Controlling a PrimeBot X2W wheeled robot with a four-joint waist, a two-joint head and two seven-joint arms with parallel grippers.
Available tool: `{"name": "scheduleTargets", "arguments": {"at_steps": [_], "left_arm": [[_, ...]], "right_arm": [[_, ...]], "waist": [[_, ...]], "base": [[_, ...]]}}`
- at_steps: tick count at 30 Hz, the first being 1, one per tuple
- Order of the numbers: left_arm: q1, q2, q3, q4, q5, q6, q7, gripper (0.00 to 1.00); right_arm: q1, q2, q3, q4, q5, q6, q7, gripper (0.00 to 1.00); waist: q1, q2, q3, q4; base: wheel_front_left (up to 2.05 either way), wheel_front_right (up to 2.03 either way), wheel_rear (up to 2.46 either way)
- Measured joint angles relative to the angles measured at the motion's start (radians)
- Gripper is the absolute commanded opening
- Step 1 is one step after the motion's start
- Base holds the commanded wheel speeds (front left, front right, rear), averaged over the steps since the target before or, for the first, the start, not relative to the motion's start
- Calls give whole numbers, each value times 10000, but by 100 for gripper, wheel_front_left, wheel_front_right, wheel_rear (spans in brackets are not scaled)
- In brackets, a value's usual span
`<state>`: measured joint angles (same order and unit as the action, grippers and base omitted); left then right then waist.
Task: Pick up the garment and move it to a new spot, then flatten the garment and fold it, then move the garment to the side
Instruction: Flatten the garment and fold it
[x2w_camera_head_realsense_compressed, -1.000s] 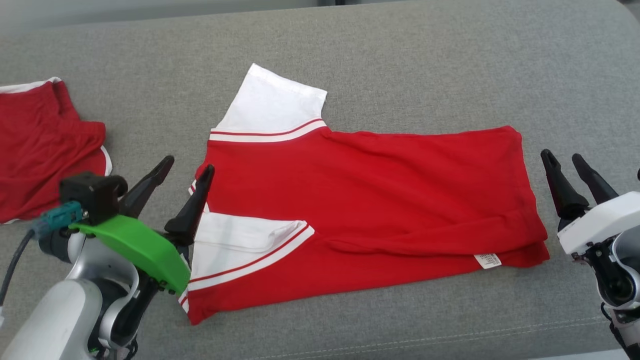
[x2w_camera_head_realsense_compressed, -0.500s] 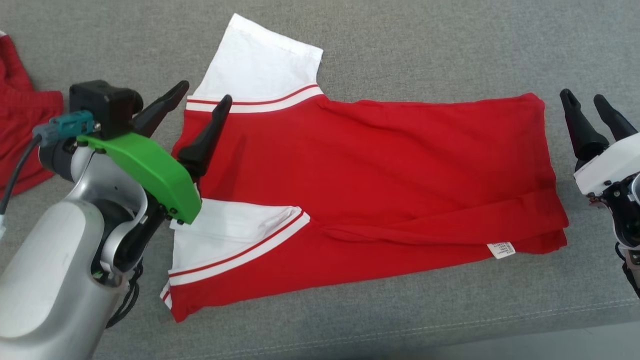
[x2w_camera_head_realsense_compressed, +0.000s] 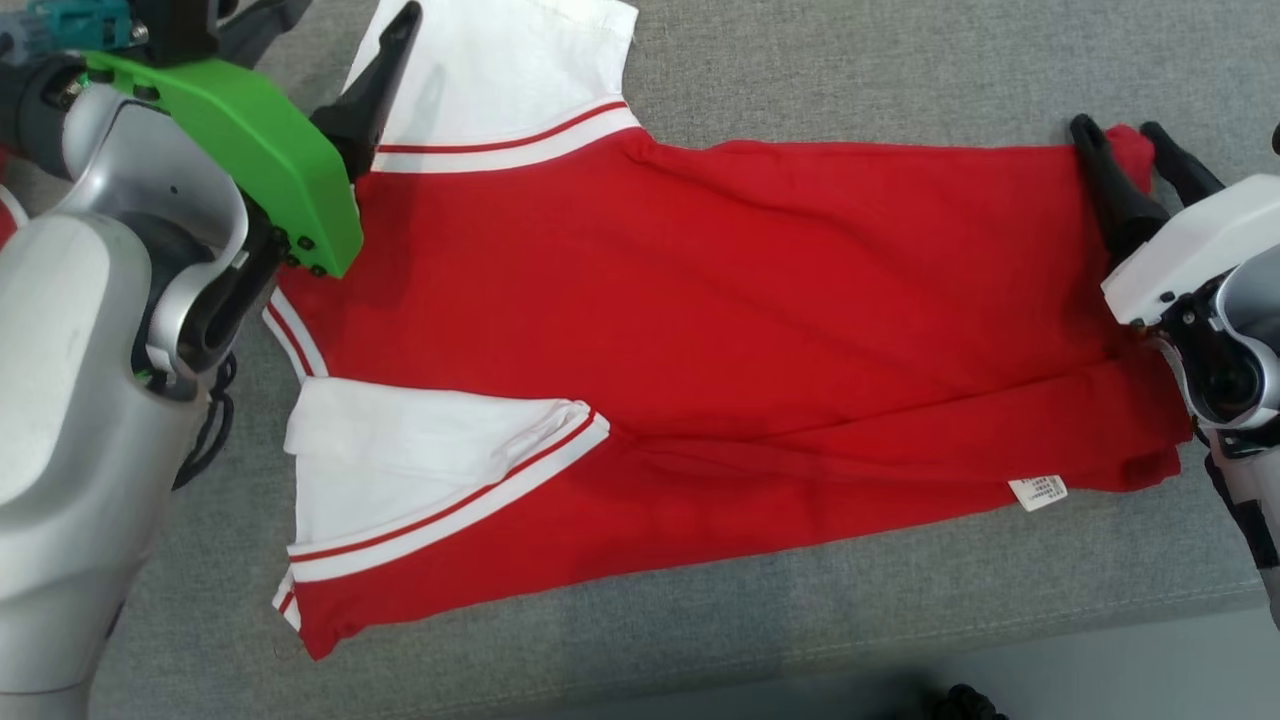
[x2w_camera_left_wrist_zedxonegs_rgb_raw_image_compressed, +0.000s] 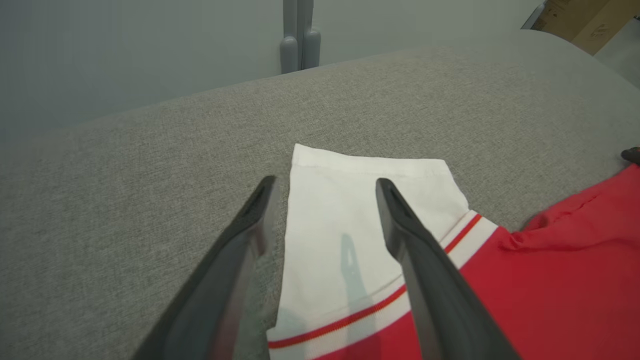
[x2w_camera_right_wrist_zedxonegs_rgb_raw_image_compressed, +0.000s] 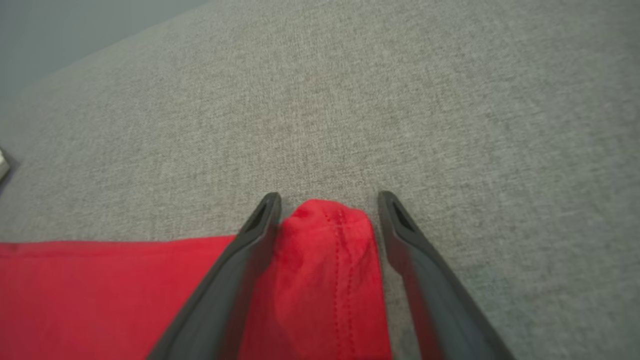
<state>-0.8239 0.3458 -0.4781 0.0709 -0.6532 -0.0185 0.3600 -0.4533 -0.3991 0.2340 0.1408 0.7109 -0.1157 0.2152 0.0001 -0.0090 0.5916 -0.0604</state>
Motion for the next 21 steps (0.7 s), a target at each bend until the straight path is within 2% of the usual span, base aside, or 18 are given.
{"name": "scheduleTargets", "arguments": {"at_steps": [10,21], "left_arm": [[-1090,-81,-15,1787,372,-92,104,100],[-1812,-157,-12,3104,431,-259,217,100]], "right_arm": [[-932,598,631,228,-274,44,-113,100],[-1343,1174,1089,621,-359,297,-255,100]], "waist": [[0,0,533,-515],[0,0,691,-1182]], "base": [[0,0,0],[0,0,0]]}}
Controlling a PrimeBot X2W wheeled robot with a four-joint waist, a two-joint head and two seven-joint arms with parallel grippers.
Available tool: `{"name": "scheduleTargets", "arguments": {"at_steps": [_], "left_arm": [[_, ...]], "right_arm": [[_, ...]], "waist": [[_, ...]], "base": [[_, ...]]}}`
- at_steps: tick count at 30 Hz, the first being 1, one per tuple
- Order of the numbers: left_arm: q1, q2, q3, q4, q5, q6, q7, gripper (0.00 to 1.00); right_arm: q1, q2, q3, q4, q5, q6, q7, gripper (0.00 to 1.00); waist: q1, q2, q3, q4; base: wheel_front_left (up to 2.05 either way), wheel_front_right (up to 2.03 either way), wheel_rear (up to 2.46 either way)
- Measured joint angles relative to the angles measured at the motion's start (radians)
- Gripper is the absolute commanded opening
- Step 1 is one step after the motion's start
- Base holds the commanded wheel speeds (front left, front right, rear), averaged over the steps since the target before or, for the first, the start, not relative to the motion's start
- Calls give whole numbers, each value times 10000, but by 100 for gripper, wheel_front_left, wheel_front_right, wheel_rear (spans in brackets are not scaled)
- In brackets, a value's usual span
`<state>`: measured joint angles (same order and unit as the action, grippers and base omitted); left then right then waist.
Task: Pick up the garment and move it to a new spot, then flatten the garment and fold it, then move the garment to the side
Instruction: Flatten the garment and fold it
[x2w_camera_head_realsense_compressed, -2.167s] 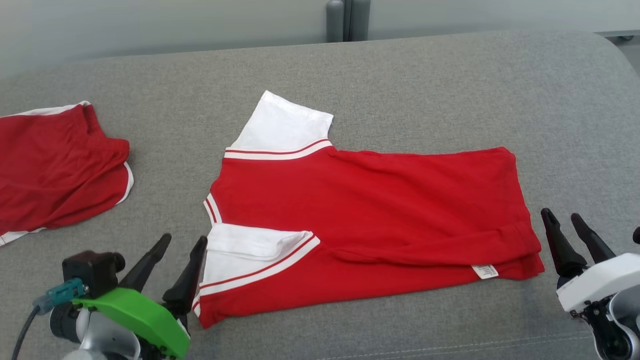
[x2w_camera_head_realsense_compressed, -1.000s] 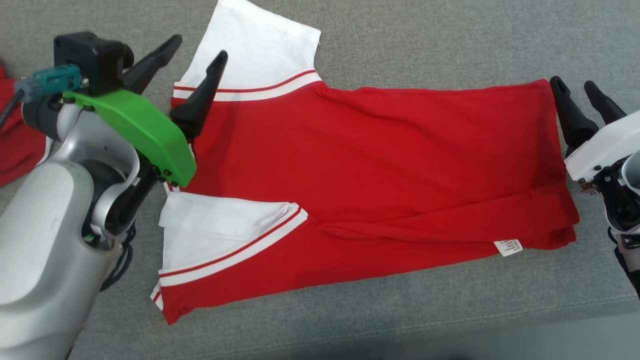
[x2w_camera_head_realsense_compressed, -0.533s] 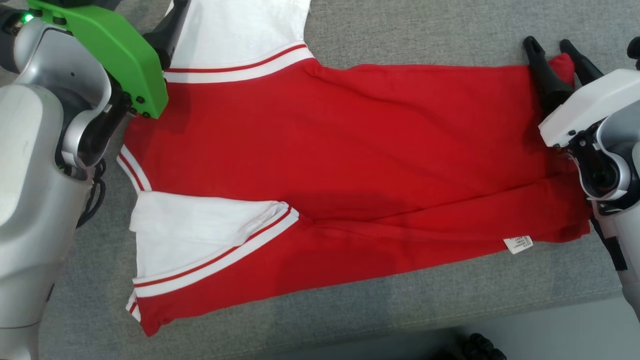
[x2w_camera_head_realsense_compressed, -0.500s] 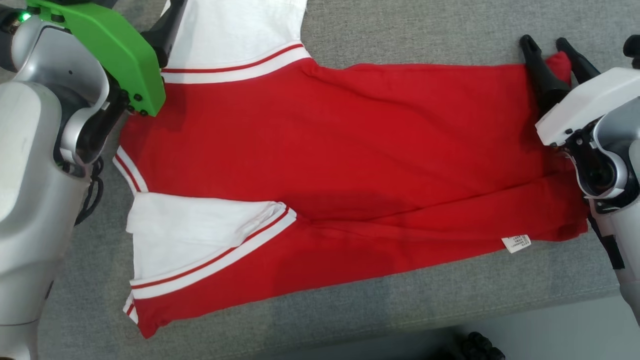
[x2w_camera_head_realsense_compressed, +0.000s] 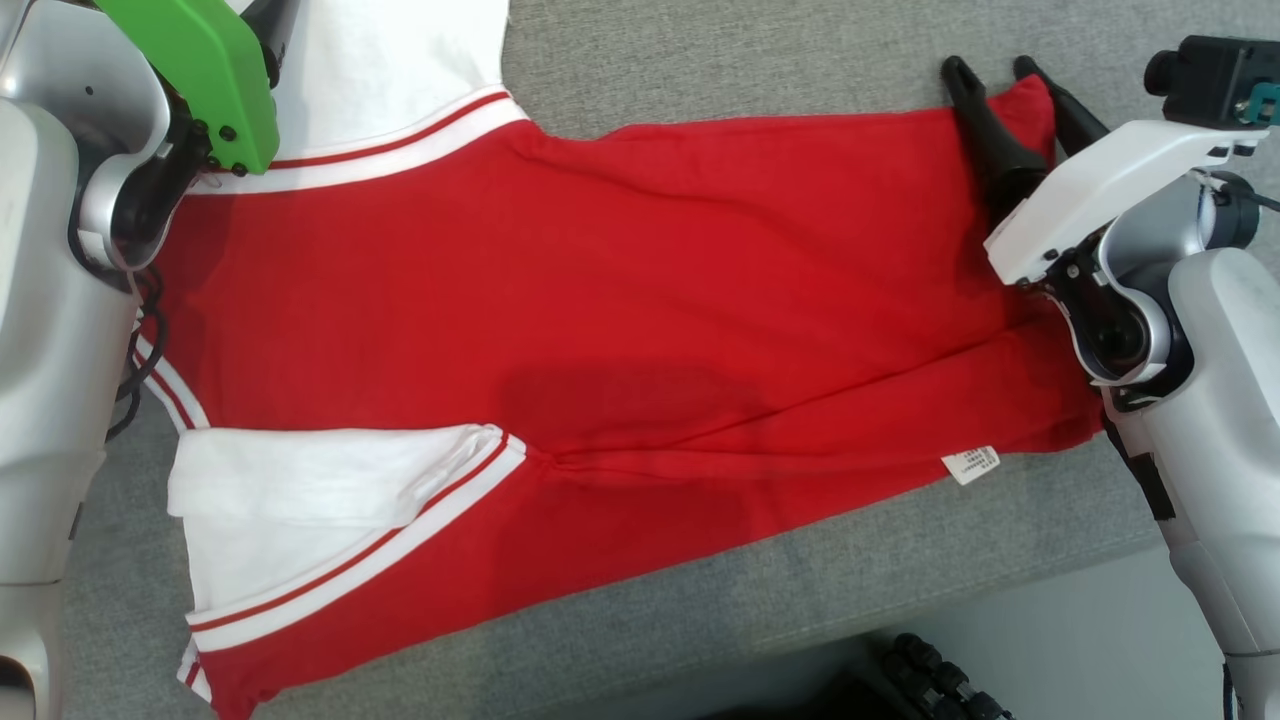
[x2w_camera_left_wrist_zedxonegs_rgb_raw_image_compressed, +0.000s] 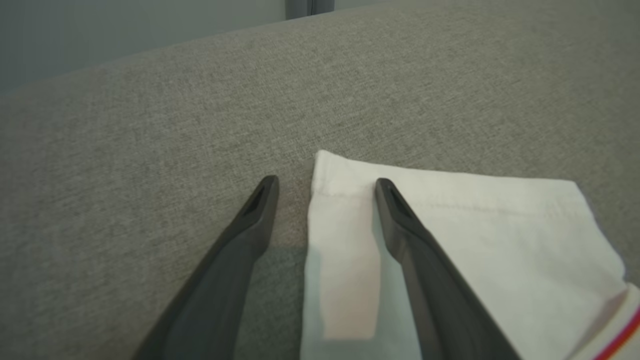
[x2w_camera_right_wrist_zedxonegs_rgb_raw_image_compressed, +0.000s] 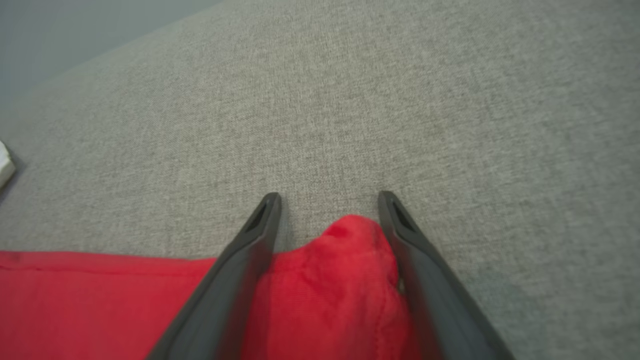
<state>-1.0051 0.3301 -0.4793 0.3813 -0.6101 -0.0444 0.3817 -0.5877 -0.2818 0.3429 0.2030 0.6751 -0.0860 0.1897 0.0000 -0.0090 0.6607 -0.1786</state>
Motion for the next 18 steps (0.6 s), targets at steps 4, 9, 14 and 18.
{"name": "scheduleTargets", "arguments": {"at_steps": [4,9,14,18], "left_arm": [[-121,-128,-42,410,0,-86,-84,80],[-333,-337,-121,825,0,-201,-173,0],[-456,-435,-221,1172,2,-349,-278,0],[-507,-617,-299,1429,0,-439,-401,0]], "right_arm": [[-24,67,92,188,-2,155,-130,100],[-87,94,146,389,-4,247,-151,0],[-136,52,151,685,-21,324,-226,0],[-150,109,146,886,-21,362,-407,0]], "waist": [[0,0,-8,-163],[0,0,-39,-180],[0,0,-124,-132],[0,0,-243,-78]], "base": [[0,0,0],[0,0,0],[0,0,0],[0,0,0]]}}
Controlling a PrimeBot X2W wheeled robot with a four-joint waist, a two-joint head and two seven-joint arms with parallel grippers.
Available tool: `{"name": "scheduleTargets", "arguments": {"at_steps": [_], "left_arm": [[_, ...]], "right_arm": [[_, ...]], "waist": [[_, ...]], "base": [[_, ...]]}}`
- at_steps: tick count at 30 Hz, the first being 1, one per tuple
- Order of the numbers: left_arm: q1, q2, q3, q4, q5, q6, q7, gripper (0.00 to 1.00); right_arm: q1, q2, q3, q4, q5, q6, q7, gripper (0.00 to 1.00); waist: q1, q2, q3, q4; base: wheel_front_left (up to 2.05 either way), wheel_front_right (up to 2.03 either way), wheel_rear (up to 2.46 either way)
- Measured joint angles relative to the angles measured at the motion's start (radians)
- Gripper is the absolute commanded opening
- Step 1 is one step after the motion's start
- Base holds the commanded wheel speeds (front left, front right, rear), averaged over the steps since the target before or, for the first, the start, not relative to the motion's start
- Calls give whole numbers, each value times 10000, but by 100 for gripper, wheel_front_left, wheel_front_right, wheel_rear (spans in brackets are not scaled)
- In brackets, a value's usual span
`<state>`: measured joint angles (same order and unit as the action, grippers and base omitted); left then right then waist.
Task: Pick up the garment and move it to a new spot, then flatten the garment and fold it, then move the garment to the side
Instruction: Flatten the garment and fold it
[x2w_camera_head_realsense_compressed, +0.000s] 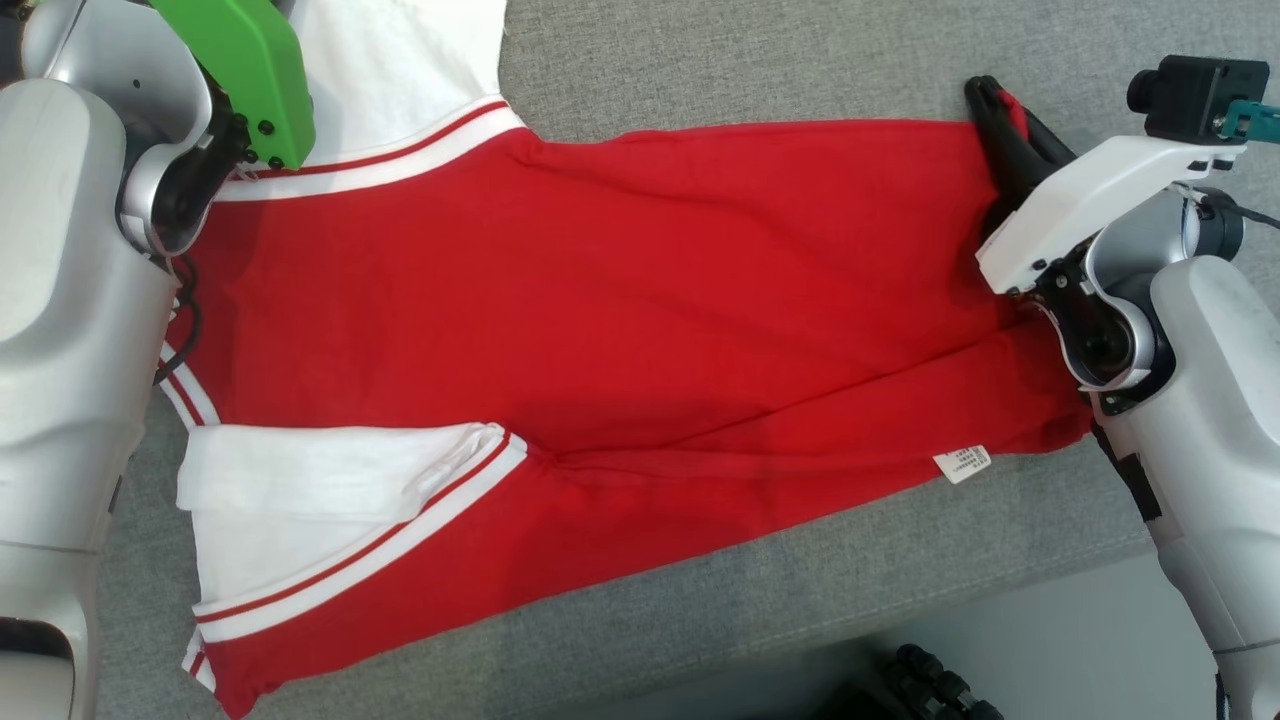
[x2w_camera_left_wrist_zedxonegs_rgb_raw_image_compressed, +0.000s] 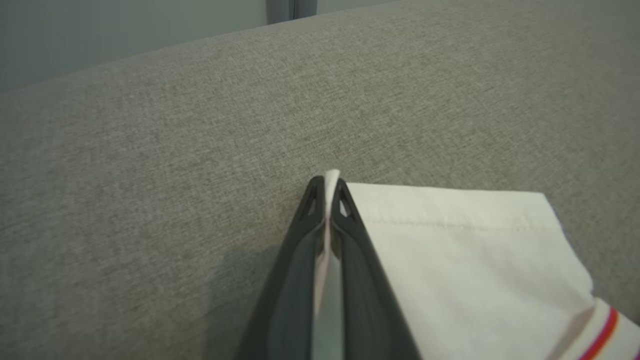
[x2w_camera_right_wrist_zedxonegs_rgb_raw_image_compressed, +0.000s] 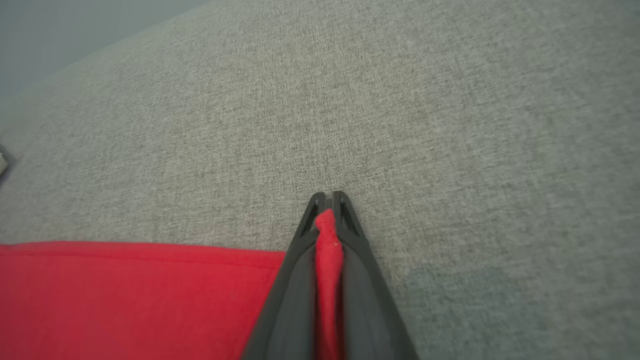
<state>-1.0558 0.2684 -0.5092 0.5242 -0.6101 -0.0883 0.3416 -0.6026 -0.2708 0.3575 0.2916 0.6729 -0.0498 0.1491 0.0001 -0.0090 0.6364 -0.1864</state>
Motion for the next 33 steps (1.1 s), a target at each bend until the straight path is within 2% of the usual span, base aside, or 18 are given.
{"name": "scheduleTargets", "arguments": {"at_steps": [5,9,19,24,33], "left_arm": [[-51,31,13,322,-36,-132,-362,0],[-80,-117,198,307,-518,-186,-437,0],[-37,-307,253,326,-1156,-351,-1174,0],[493,-412,240,290,-1452,-360,-1620,0],[1695,-685,-533,-414,-1925,-362,-2353,0]], "right_arm": [[-12,196,29,360,0,111,-257,0],[62,176,-2,453,6,165,-305,0],[295,178,-165,1024,4,416,-1156,0],[480,123,-309,1221,4,591,-1645,0],[1382,-140,-629,1570,105,759,-2205,0]], "waist": [[0,0,-214,22],[0,0,-419,63],[0,0,-945,358],[0,0,-1370,562],[0,0,-2332,974]], "base": [[0,0,0],[0,0,0],[0,0,0],[0,0,0],[0,0,0]]}}
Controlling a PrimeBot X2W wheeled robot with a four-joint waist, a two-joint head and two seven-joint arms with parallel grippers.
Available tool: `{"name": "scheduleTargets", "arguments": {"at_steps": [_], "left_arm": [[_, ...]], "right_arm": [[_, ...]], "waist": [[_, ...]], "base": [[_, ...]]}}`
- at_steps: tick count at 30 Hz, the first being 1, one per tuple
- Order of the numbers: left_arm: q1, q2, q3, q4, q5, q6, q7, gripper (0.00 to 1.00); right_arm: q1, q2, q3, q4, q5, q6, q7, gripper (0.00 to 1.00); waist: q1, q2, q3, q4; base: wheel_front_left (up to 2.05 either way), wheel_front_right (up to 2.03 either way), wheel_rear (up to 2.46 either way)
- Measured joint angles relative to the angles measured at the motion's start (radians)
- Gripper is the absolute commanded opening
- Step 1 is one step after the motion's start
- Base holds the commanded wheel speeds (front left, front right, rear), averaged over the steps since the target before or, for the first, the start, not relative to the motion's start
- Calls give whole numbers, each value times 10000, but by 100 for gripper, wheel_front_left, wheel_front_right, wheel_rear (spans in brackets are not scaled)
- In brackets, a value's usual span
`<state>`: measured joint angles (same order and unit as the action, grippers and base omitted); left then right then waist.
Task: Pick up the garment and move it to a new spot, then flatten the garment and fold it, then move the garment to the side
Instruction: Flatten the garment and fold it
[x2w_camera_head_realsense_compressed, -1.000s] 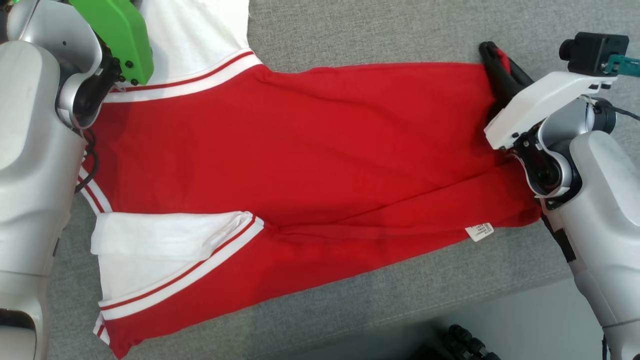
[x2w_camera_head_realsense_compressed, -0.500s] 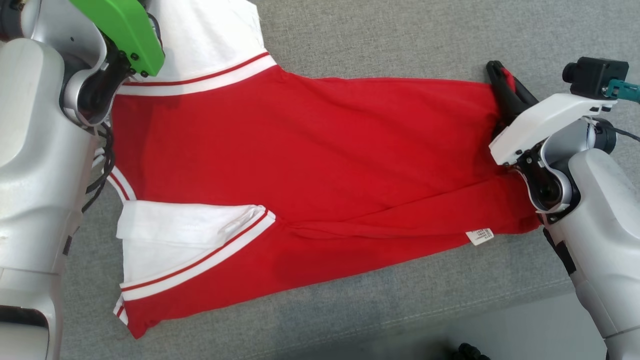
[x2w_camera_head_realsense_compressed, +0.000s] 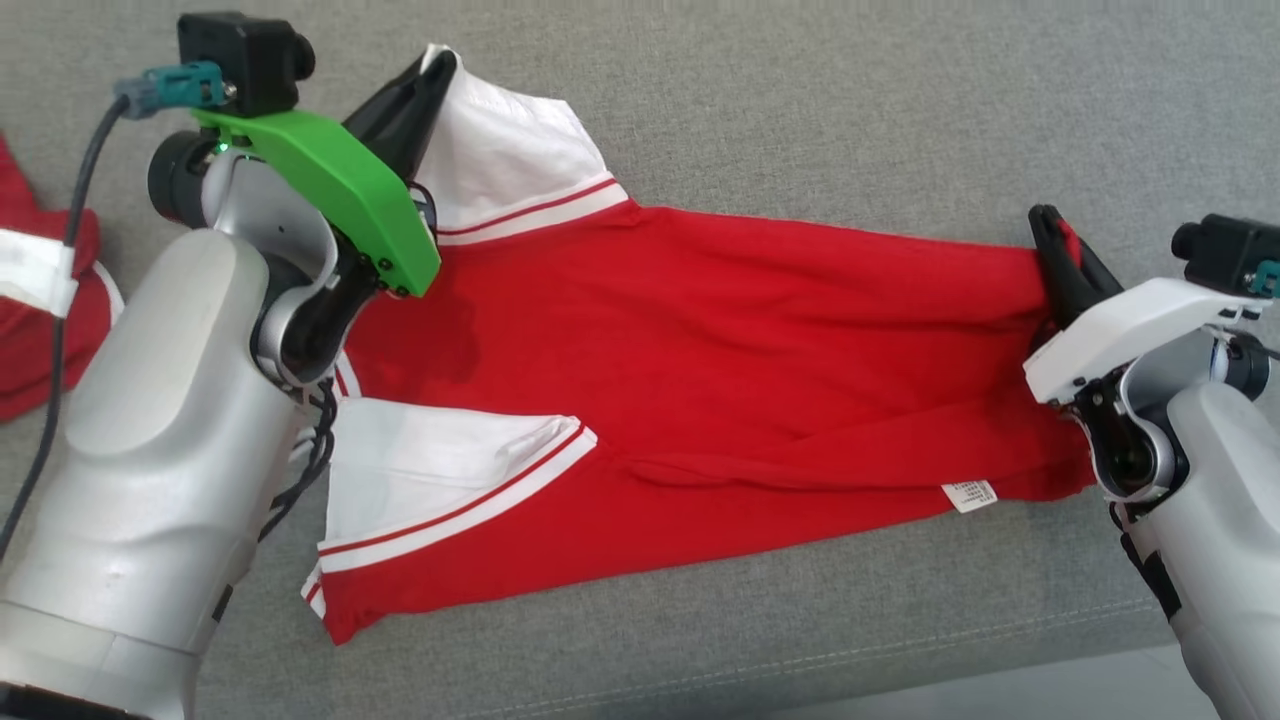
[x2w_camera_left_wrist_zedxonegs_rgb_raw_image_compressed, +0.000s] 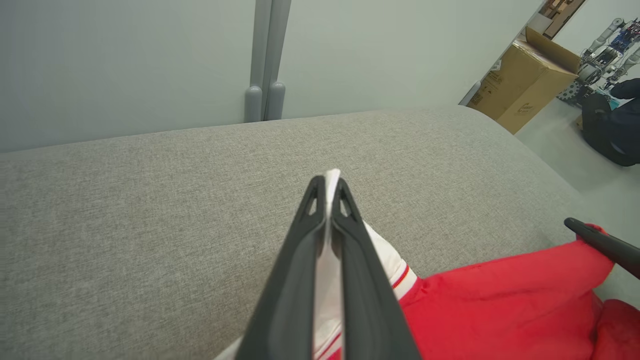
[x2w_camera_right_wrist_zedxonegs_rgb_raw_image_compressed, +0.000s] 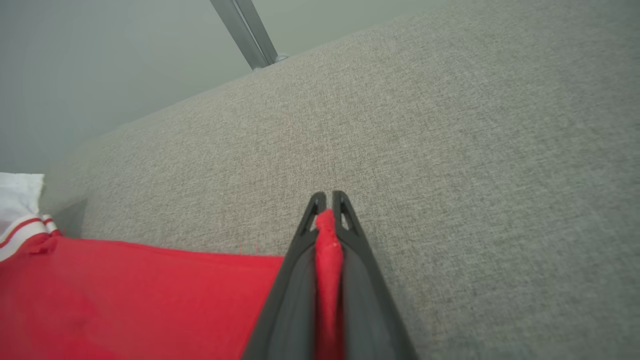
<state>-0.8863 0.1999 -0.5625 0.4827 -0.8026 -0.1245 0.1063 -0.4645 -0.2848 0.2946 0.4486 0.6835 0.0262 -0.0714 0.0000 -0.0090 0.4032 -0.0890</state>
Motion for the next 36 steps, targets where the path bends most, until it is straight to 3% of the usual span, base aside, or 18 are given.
{"name": "scheduleTargets", "arguments": {"at_steps": [18,29,36], "left_arm": [[3229,884,-1070,-1645,-1112,0,-355,0],[4626,1672,-1120,-2406,-1404,0,-355,0],[5380,1806,-1120,-2696,-1762,0,-265,0]], "right_arm": [[1989,-13,-48,121,477,357,-451,0],[2543,-174,-245,88,571,385,-688,0],[2547,-360,-142,90,568,523,-673,0]], "waist": [[0,0,-2058,584],[0,0,-2469,875],[0,0,-2467,865]], "base": [[0,0,0],[0,0,0],[0,0,0]]}}
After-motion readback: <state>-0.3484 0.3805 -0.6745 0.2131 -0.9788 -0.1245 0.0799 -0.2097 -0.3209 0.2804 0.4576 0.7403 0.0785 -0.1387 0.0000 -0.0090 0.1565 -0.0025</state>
